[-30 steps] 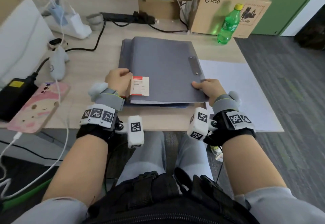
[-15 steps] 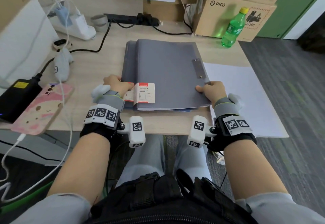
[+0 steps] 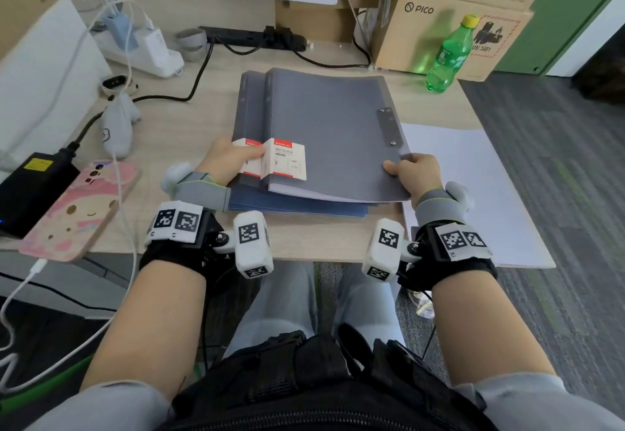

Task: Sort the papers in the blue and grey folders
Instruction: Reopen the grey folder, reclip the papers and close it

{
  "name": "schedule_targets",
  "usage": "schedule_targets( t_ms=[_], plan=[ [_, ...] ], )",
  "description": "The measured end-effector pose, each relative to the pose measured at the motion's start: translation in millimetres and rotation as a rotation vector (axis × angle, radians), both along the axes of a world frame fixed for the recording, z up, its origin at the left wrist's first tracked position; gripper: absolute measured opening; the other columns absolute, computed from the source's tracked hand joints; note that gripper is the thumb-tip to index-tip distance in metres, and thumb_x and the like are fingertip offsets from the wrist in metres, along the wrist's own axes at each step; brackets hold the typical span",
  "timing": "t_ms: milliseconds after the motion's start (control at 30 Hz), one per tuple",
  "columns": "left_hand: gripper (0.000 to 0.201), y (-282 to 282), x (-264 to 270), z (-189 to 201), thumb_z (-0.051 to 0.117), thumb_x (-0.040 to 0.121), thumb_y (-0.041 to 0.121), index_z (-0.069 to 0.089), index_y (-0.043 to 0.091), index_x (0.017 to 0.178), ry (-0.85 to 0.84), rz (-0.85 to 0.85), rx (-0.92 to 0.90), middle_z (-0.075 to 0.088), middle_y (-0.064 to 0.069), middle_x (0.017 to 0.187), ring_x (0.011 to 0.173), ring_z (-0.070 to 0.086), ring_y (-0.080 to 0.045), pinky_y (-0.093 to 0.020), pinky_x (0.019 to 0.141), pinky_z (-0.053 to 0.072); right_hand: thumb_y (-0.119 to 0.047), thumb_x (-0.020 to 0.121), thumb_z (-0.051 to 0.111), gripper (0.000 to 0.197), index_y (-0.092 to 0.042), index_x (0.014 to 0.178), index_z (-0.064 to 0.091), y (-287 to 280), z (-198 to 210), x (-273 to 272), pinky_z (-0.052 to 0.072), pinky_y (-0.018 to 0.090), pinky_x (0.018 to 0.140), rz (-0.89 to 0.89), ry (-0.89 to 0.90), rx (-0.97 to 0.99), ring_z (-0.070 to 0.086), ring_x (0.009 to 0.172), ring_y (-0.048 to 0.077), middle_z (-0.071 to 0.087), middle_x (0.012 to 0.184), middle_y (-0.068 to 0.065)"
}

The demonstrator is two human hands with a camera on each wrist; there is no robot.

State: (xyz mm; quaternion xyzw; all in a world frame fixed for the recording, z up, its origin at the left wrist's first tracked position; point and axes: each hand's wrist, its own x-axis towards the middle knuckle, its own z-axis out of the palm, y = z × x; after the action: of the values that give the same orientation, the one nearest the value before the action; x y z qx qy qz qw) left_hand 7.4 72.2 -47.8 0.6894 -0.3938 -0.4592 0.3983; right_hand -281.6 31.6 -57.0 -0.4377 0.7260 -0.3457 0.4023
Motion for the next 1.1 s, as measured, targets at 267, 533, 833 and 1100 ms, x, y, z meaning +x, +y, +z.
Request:
schedule_targets(
  t_ms=[267, 533, 833, 1100],
  plan=[
    [0.027, -4.1, 3.8, 21.3, 0.06, 0.08, -0.006, 0.057, 0.007, 0.104, 0.09, 0.149, -0.326, 0.063, -0.001, 0.086, 0.067, 0.064, -0.004, -0.022, 0.063, 0.053, -0.004, 0.083, 0.066, 0.013, -0.015, 0.077, 0.061, 4.2, 20.7, -3.4, 0.049, 0.025, 0.066, -0.011, -0.266, -0.111, 0.056, 0.07, 0.015, 0.063, 0.083, 0.002],
    [0.036, -3.2, 4.7, 54.9, 0.058, 0.073, -0.006, 0.048, 0.012, 0.103, 0.182, 0.36, -0.646, 0.063, 0.002, 0.09, 0.069, 0.065, 0.003, -0.019, 0.068, 0.052, -0.001, 0.086, 0.061, 0.029, -0.01, 0.114, 0.062, 10.2, 27.1, -7.7, 0.049, 0.013, 0.05, -0.11, -0.513, -0.163, 0.058, 0.068, 0.007, 0.063, 0.082, -0.006],
    [0.066, -8.0, -30.5, 78.6, 0.051, 0.083, -0.006, 0.022, 0.0, 0.142, -0.064, 0.387, -0.837, 0.038, 0.019, 0.12, 0.088, 0.04, 0.039, 0.007, 0.08, 0.032, 0.008, 0.085, 0.058, 0.036, 0.001, 0.12, 0.058, 9.9, 25.2, -10.9, 0.05, 0.031, 0.077, -0.117, -0.389, -0.189, 0.058, 0.084, 0.021, 0.06, 0.099, 0.009],
    [0.06, -8.7, -51.0, 78.0, 0.057, 0.078, 0.003, 0.036, 0.008, 0.134, 0.114, 0.3, -0.766, 0.056, -0.008, 0.126, 0.104, 0.059, -0.009, -0.014, 0.088, 0.048, 0.007, 0.084, 0.06, 0.029, -0.01, 0.107, 0.06, 8.1, 13.3, 11.5, 0.056, 0.024, 0.061, -0.026, -0.445, -0.116, 0.06, 0.067, 0.015, 0.064, 0.083, 0.004]
  ],
)
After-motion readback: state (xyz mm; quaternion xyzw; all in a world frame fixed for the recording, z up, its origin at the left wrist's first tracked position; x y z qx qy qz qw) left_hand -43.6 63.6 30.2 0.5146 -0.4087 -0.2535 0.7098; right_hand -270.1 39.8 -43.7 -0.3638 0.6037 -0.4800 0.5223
